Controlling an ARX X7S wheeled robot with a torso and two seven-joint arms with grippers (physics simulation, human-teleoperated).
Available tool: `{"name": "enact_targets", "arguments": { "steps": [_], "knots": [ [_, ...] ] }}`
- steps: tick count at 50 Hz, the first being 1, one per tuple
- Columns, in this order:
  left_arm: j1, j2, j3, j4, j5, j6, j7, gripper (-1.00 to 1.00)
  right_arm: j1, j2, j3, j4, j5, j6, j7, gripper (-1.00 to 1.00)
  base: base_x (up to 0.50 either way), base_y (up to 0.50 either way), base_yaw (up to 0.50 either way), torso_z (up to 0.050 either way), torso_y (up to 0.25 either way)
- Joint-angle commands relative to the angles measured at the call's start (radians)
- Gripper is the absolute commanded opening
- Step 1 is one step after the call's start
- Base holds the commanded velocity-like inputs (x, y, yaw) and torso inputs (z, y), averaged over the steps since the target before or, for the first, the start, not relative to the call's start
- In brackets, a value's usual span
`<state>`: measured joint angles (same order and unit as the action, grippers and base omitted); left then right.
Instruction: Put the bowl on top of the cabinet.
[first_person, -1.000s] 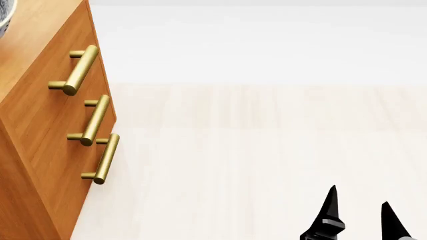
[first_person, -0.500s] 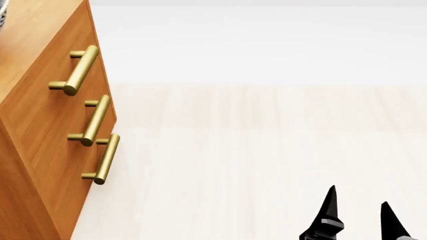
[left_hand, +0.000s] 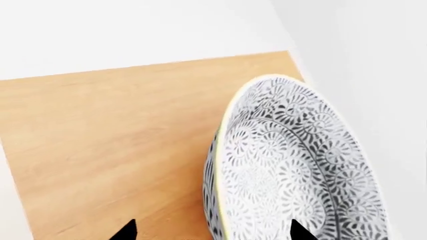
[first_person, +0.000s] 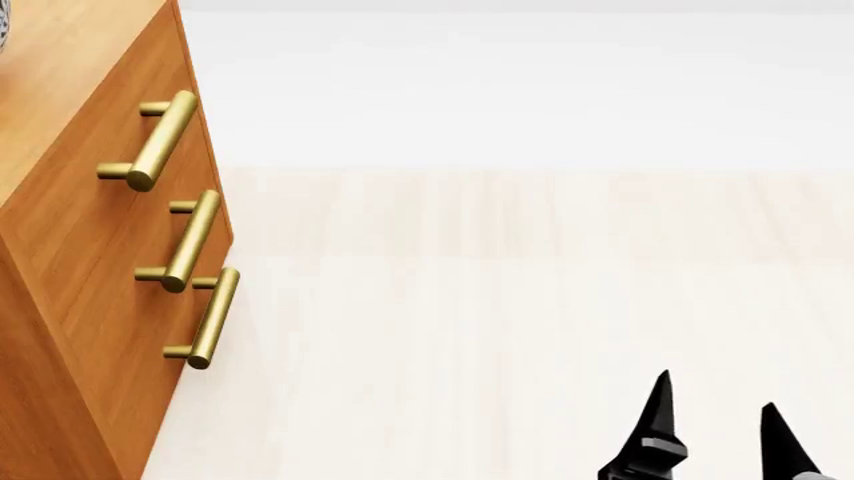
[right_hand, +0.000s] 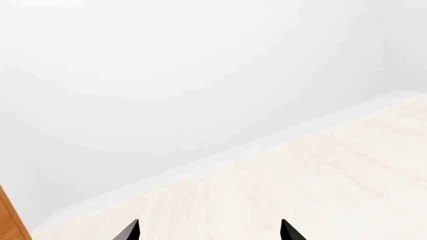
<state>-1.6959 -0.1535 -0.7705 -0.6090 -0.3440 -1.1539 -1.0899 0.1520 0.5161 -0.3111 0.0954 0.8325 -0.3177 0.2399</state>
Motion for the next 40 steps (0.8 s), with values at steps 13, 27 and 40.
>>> {"name": "enact_targets", "arguments": {
  "steps": [13,27,40],
  "knots": [
    [-0.111,0.043,0.109,0.028,0.003,-0.073,-0.016,1.0,-0.011,0.0,-0.002,-0.01,-0.009,-0.009,-0.005,1.0,0.0,0.0,0.0,0.0,0.0],
    [-0.204,0.082,0.228,-0.001,0.02,-0.09,-0.014,1.0,-0.02,0.004,0.0,-0.024,-0.008,-0.013,-0.004,1.0,0.0,0.0,0.0,0.0,0.0],
    [-0.238,0.104,0.28,0.022,0.015,-0.117,-0.029,1.0,-0.028,0.007,0.003,-0.035,-0.003,-0.015,-0.006,1.0,0.0,0.0,0.0,0.0,0.0]
  ]
}}
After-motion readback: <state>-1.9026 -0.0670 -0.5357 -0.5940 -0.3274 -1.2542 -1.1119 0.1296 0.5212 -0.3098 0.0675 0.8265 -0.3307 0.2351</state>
